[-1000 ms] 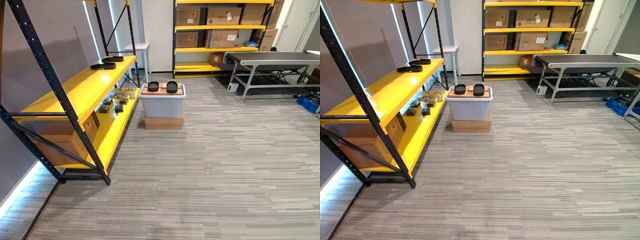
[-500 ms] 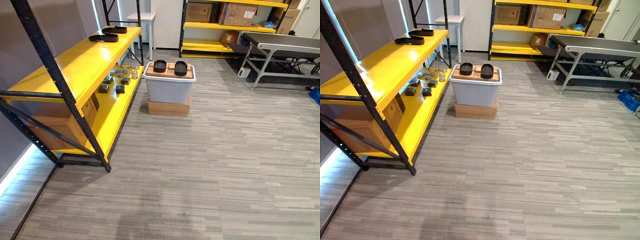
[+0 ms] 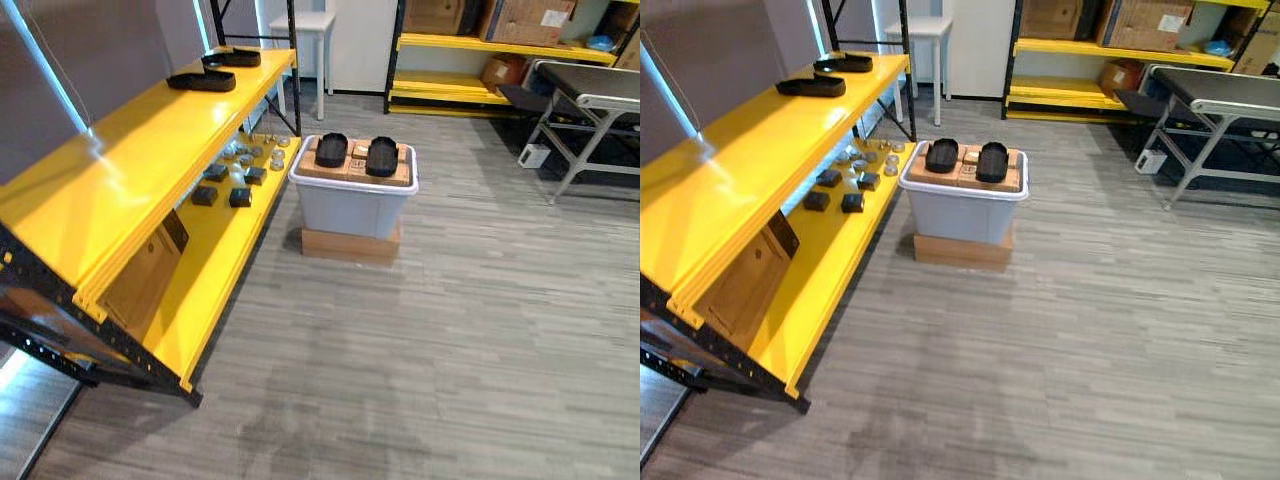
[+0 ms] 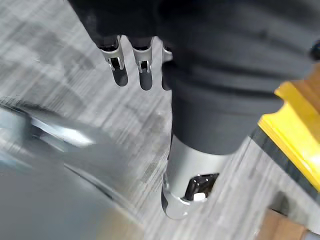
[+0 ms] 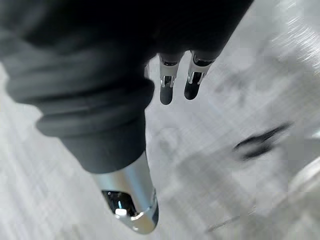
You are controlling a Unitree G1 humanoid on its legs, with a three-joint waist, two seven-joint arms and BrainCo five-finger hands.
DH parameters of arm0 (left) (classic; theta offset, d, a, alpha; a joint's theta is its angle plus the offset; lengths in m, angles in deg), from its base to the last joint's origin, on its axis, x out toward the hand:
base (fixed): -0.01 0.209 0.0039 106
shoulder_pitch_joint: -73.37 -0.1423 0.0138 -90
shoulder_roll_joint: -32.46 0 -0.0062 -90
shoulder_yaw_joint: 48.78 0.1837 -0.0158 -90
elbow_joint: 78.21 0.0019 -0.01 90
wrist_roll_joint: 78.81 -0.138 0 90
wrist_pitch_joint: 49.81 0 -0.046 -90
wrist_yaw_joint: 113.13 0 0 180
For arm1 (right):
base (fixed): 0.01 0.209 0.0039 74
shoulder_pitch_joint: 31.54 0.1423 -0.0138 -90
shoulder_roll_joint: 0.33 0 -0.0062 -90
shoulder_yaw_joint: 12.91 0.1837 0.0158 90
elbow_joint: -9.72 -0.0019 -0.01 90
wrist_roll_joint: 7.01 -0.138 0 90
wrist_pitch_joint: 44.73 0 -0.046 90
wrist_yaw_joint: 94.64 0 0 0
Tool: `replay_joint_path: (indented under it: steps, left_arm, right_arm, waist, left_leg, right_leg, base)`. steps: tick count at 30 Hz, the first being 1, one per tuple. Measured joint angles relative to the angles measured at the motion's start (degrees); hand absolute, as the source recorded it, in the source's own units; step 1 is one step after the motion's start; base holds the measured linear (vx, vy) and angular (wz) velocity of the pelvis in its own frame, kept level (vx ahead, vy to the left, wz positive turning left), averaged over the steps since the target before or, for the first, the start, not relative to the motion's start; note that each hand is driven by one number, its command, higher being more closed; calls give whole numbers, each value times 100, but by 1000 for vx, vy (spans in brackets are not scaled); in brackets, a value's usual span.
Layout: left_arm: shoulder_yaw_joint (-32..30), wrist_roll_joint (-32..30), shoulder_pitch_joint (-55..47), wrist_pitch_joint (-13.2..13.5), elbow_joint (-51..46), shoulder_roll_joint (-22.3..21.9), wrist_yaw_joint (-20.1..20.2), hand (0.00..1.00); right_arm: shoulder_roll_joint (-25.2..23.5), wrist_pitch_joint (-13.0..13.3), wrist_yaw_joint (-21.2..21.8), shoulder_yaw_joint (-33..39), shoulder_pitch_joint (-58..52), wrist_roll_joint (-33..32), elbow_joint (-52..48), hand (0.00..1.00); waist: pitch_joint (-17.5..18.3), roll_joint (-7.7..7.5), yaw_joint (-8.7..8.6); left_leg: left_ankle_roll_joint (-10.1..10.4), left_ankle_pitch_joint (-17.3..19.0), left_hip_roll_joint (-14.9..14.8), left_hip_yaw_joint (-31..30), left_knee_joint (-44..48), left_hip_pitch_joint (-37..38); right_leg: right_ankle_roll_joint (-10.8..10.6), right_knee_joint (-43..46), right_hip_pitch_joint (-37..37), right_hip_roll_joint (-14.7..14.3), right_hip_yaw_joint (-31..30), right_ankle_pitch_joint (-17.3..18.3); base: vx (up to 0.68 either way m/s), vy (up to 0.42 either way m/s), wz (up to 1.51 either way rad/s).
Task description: Walk over and take plastic housings, then place them on the shelf
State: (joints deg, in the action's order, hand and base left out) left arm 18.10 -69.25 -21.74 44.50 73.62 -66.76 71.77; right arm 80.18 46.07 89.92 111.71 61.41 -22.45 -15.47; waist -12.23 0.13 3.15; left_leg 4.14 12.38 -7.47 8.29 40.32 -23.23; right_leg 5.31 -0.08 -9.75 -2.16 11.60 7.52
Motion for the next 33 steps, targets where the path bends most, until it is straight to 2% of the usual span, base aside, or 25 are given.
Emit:
replay_joint_path:
  steps: [2, 3, 4, 5, 6, 7, 8, 9, 10, 11, 13, 15, 17, 18, 19, 20, 23, 24, 25, 26, 28, 29, 31, 32, 33]
  left_arm:
    - [65, 42, -220, -1, 11, -61, -34, 0]
    - [227, 42, -335, -5, 20, -53, -71, 0]
    - [235, 41, -388, -7, 20, -54, -69, 0]
    - [213, 41, -420, -8, 64, -155, -74, 0]
    - [216, 43, -408, -7, 146, -160, -69, 0]
    - [208, 46, -413, -6, 175, -130, -69, 0]
    - [219, 44, -444, -14, 184, -53, -70, 0]
    - [234, 43, -416, -16, 175, 8, -69, 0]
    - [356, 45, -364, -17, 155, 52, -73, 0]
    - [440, 47, -351, -12, 140, 74, -72, 0]
    - [634, 53, -156, 2, 137, 169, -71, 0]
    - [669, 53, 59, 9, 127, 217, -73, 0]
    - [660, 52, 282, 36, 119, 177, -96, 0]
    - [651, 51, 279, 37, 123, 128, -106, 0]
    - [645, 49, 243, 42, 124, 48, -114, 0]
    - [627, 47, 253, 45, 125, -60, -113, 0]
    - [-27, 42, 179, 57, 106, -469, -102, 0]
    - [-201, 46, 110, 56, 37, -566, -102, 0]
    - [-223, 50, 66, 57, 2, -585, -87, 0]
    - [-252, 111, 37, 57, -12, -550, -76, 0]
    - [-205, 157, 36, 49, -56, -421, -76, 0]
    - [-160, 170, -13, 46, -58, -417, -77, 0]
    - [9, 262, -147, 49, -70, -390, -76, 0]
    - [75, 265, -281, 53, -67, -425, -75, 0]
    - [217, 263, -368, 48, 23, -347, -84, 0]
  right_arm:
    - [37, 28, -14, -23, 202, 5, 3, 0]
    - [22, 45, -48, -226, 183, 16, 21, 0]
    - [-19, 46, -53, -287, 110, 24, 31, 0]
    - [-17, 47, -49, -327, 128, 28, 89, 0]
    - [-72, 41, -51, -339, 148, 30, 193, 0]
    - [-116, 40, -50, -366, 143, 30, 233, 0]
    - [-196, 41, -48, -440, 103, 32, 245, 0]
    - [-227, 44, -47, -438, 39, 35, 294, 0]
    - [-224, 44, -46, -447, -14, 42, 399, 0]
    - [-224, 46, -46, -482, -73, 50, 388, 0]
    - [-231, 47, -8, -810, -245, 53, 366, 0]
    - [-239, 46, -1, -833, -307, 53, 363, 0]
    - [-233, 44, -10, -779, -446, 52, 369, 0]
    - [-240, 44, -10, -772, -551, 51, 367, 0]
    - [-246, 42, -8, -754, -668, 51, 366, 0]
    - [-230, 43, -7, -695, -662, 51, 340, 0]
    - [-345, 42, 5, -415, -739, 47, 70, 0]
    - [-386, 34, 0, -427, -801, 47, -18, 0]
    - [-407, 35, -3, -424, -814, 46, -56, 0]
    - [-426, 35, -6, -417, -812, 42, -92, 0]
    - [-420, 31, -9, -415, -710, 42, -20, 0]
    - [-401, 33, -12, -378, -628, 42, -6, 0]
    - [-341, 32, -22, -227, -451, 41, 23, 0]
    - [-284, 46, -5, -215, -430, 40, -43, 0]
    - [-289, 38, -38, -263, -442, 41, -10, 0]
  waist:
    - [1, 66, 180]
    - [79, -44, 375]
    - [194, -180, 417]
    - [265, -218, 399]
    - [254, -258, 377]
    - [240, -314, 365]
    - [235, -353, 320]
    - [139, -366, 253]
    - [59, -391, 138]
    - [66, -350, 71]
    - [80, -213, -67]
    - [63, -194, -173]
    - [47, -214, -273]
    - [52, -227, -338]
    - [87, -200, -429]
    - [96, -89, -416]
    - [178, 166, -412]
    - [147, 216, -423]
    - [138, 226, -412]
    - [131, 203, -373]
    - [69, 99, -213]
    - [48, 73, -133]
    - [50, 38, -52]
    - [151, 174, -38]
    - [224, 125, -7]
  left_leg:
    - [49, -517, 99, -342, -2100, -140]
    - [238, -1077, 177, -393, -1978, -150]
    - [75, -1241, 372, -485, -1883, -149]
    - [-215, -1430, 648, -835, -1623, -88]
    - [-809, -1255, 724, -726, -1338, 147]
    - [-1021, -1109, 766, -661, -1250, 340]
    - [-1421, -802, 822, -625, -1226, 805]
    - [-1602, -636, 910, -647, -1439, 1351]
    - [-1789, -512, 1047, -779, -1878, 2240]
    - [-1823, -475, 1038, -855, -2086, 2560]
    - [-1790, -408, 823, -1142, -2788, 3383]
    - [-1701, -292, 669, -1380, -3007, 3597]
    - [-1580, -78, 552, -1655, -3239, 3876]
    - [-1485, 59, 496, -1776, -3316, 4083]
    - [-1383, 53, 424, -1916, -3219, 4182]
    - [-1283, -1, 322, -1924, -3081, 4152]
    - [-192, -579, 103, -1956, -971, 3445]
    - [778, -1266, 29, -1993, 473, 2916]
    - [949, -1334, 5, -1975, 1211, 2635]
    - [927, -1265, -74, -1762, 2376, 2024]
    - [542, -813, -236, -1083, 2891, 1349]
    - [241, -370, -263, -692, 2509, 997]
    - [165, -86, -27, -390, 577, 815]
    - [71, -297, 87, -432, -1303, 878]
    - [-218, -933, 188, -367, -1683, 963]
  right_leg:
    - [-250, -177, -432, 43, -331, 253]
    - [-494, -182, -650, 211, -508, 468]
    - [-687, -73, -656, 382, -526, 602]
    - [-1054, 725, -485, 604, -651, 831]
    - [-1112, 1857, -234, 749, -769, 836]
    - [-1200, 2518, -61, 834, -796, 696]
    - [-1182, 3814, 263, 916, -778, -36]
    - [-1335, 4751, 477, 1078, -726, -485]
    - [-1088, 5753, 776, 1351, -452, -46]
    - [-951, 5866, 914, 1364, -296, 177]
    - [-744, 5103, 1557, 1135, 114, 640]
    - [-780, 3917, 2078, 962, 255, 599]
    - [-868, 1733, 2547, 851, 278, -20]
    - [-931, 1064, 2625, 817, 136, -862]
    - [-561, 1280, 2589, 719, -20, -1400]
    - [-497, 1451, 2614, 632, 8, -1156]
    - [-224, 1634, 2180, 240, 147, -515]
    - [-129, 1502, 1720, 65, 179, -300]
    - [-78, 1415, 1495, -22, 174, -228]
    - [3, 1135, 984, -157, 161, -145]
    - [14, 639, 253, -188, -34, -139]
    - [9, 409, -81, -129, -184, -141]
    - [-214, 254, -329, 104, -365, -6]
    - [-380, 150, -413, 124, -453, 124]
    - [-476, 137, -466, 237, -587, 249]
  base:
    - [617, 130, -104]
    - [658, 165, -99]
    - [735, 210, -62]
    - [805, 252, -28]
    - [969, 314, -23]
    - [934, 306, -20]
    - [753, 231, -4]
    - [833, 179, 25]
    - [659, 103, 41]
    - [745, 71, 48]
    - [567, -32, 61]
    - [475, -116, 80]
    - [754, -281, 75]
    - [913, -392, 70]
    - [776, -345, 57]
    - [756, -336, 20]
    - [678, -280, -6]
    - [474, -156, 2]
    - [571, -152, -2]
    - [566, -121, -13]
    - [644, -105, -33]
    - [586, -1, -65]
    - [443, 92, -72]
    - [436, 170, -65]
    - [466, 155, -44]
